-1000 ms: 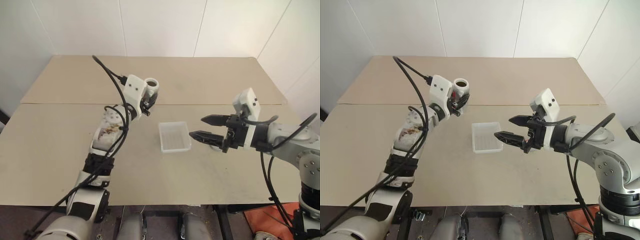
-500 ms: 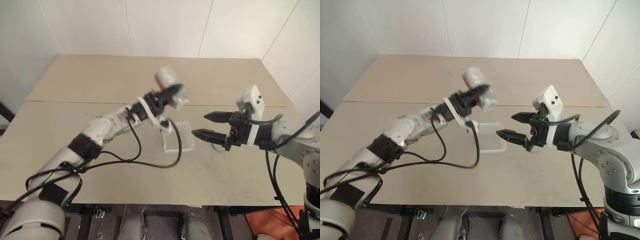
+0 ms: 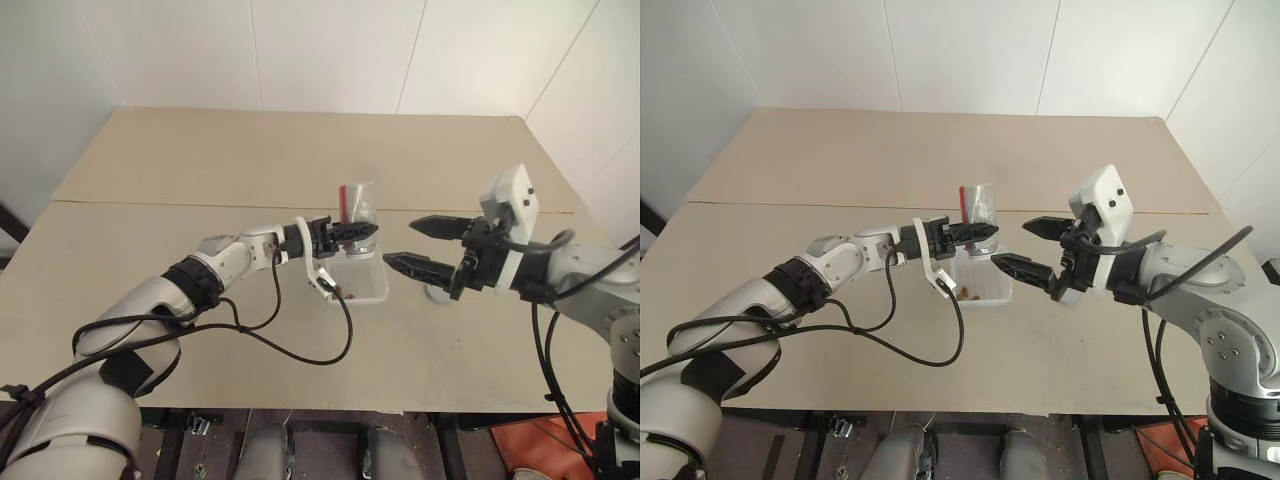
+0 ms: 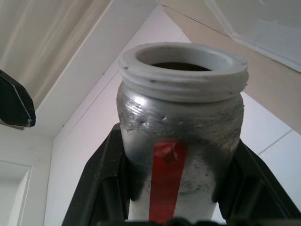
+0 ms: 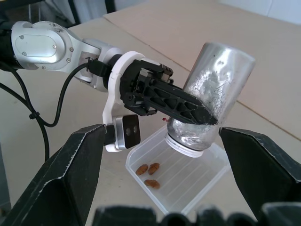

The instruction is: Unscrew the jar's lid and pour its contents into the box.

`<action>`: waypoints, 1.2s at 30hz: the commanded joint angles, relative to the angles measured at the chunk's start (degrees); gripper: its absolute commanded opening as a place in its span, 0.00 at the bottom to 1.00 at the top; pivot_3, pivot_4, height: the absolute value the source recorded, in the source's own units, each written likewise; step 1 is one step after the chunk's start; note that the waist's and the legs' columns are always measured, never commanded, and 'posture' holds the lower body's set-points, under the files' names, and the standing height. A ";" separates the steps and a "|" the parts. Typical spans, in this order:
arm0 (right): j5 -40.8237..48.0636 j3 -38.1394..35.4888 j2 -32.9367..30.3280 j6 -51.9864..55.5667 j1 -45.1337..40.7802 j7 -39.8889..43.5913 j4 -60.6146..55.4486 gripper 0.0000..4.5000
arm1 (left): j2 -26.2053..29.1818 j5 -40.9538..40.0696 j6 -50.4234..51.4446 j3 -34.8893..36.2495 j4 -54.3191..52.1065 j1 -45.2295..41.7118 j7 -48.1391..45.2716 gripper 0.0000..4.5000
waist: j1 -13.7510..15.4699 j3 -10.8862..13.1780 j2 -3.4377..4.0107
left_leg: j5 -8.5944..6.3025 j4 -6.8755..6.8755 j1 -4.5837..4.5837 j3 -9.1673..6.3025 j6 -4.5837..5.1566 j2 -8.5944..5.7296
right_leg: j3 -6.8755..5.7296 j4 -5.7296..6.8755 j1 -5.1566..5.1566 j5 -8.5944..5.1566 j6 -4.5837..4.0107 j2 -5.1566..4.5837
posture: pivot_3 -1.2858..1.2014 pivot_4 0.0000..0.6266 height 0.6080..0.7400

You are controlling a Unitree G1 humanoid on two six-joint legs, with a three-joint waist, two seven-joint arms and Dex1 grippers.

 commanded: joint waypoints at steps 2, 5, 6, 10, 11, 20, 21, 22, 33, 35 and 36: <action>1.24 -2.39 -0.70 -1.54 -0.34 -0.83 -0.84 0.99 | 0.50 -10.40 -2.23 7.18 -3.62 1.96 -4.42 0.43 | -0.05 0.00 0.00 | 0.00 0.00 0.01 -0.01 0.00 0.01 | 0.01 0.02 0.00 0.00 0.00 0.00 | 0.52 0.24 1.00; 0.78 -2.53 -1.22 -2.26 -0.05 -0.47 -0.13 0.99 | -1.35 -30.76 -5.12 16.95 -4.17 6.41 -17.78 0.43 | -0.14 0.00 0.01 | 0.00 0.01 0.02 -0.13 0.00 0.05 | 0.03 0.03 -0.02 0.00 -0.01 -0.01 | 0.52 0.24 1.00; 0.64 -2.60 -1.29 -2.67 0.06 -0.12 0.21 0.99 | -2.62 -39.34 -3.91 20.79 -4.82 8.40 -24.69 0.43 | -0.22 -0.01 0.01 | 0.00 0.02 0.02 -0.18 0.00 0.06 | 0.03 0.05 -0.03 0.00 -0.01 -0.03 | 0.52 0.24 1.00; -0.70 -1.54 -0.78 -4.91 -0.28 0.68 1.83 0.99 | -8.05 -63.81 7.18 33.64 -9.19 14.36 -44.09 0.43 | -0.61 0.00 0.01 | 0.00 0.08 0.03 -0.25 0.00 0.07 | 0.04 0.05 0.01 0.00 -0.01 -0.07 | 0.52 0.24 1.00; -0.67 -1.42 0.05 -5.38 -0.63 0.24 2.50 0.99 | -9.37 -69.47 11.83 36.71 -11.04 15.72 -48.68 0.43 | -0.71 -0.01 0.01 | 0.00 0.12 0.02 -0.27 0.00 0.07 | 0.03 0.06 0.01 0.00 -0.01 -0.07 | 0.52 0.24 1.00; -2.05 -1.07 3.08 -7.66 -1.12 -2.07 4.56 0.99 | -17.07 -95.15 36.15 53.55 -23.20 28.47 -58.92 0.43 | -1.75 -0.01 0.02 | 0.00 0.16 0.14 -0.40 0.01 0.03 | 0.08 0.10 0.13 0.00 0.00 0.02 | 0.52 0.24 1.00; -1.95 -1.27 2.98 -7.56 -1.12 -2.17 4.66 0.99 | -17.73 -95.65 36.24 54.14 -23.37 29.28 -58.32 0.43 | -1.68 -0.01 0.02 | 0.00 0.16 0.14 -0.40 0.01 0.02 | 0.08 0.10 0.13 0.00 0.00 0.02 | 0.52 0.24 1.00; -1.89 -1.35 2.84 -7.49 -1.17 -2.23 4.74 0.99 | -18.40 -95.43 35.36 54.56 -23.16 30.00 -57.10 0.43 | -1.58 -0.01 0.02 | 0.00 0.18 0.15 -0.40 0.01 0.02 | 0.08 0.10 0.15 0.01 0.00 0.02 | 0.52 0.24 1.00; -0.76 -1.81 1.82 -6.66 -0.32 -2.50 3.52 1.00 | -20.18 -96.39 28.08 55.91 -18.26 36.33 -58.44 0.63 | -1.39 -0.02 0.03 | -0.01 0.18 0.22 -0.42 0.02 0.00 | 0.08 0.07 0.23 0.02 -0.01 0.01 | 0.52 0.24 1.00; -0.63 -1.82 1.67 -6.63 -0.02 -2.53 3.18 1.00 | -18.98 -96.37 29.01 55.99 -20.04 37.47 -59.13 0.78 | -1.39 -0.02 0.03 | -0.01 0.18 0.22 -0.41 0.02 0.00 | 0.09 0.07 0.21 0.02 -0.01 0.01 | 0.52 0.24 1.00; -0.54 -1.94 1.54 -6.69 0.24 -2.45 3.05 1.00 | -18.21 -96.83 29.70 56.28 -21.90 38.36 -59.79 0.85 | -1.40 -0.02 0.03 | -0.01 0.17 0.21 -0.42 0.02 0.01 | 0.09 0.08 0.21 0.02 -0.01 0.01 | 0.52 0.24 1.00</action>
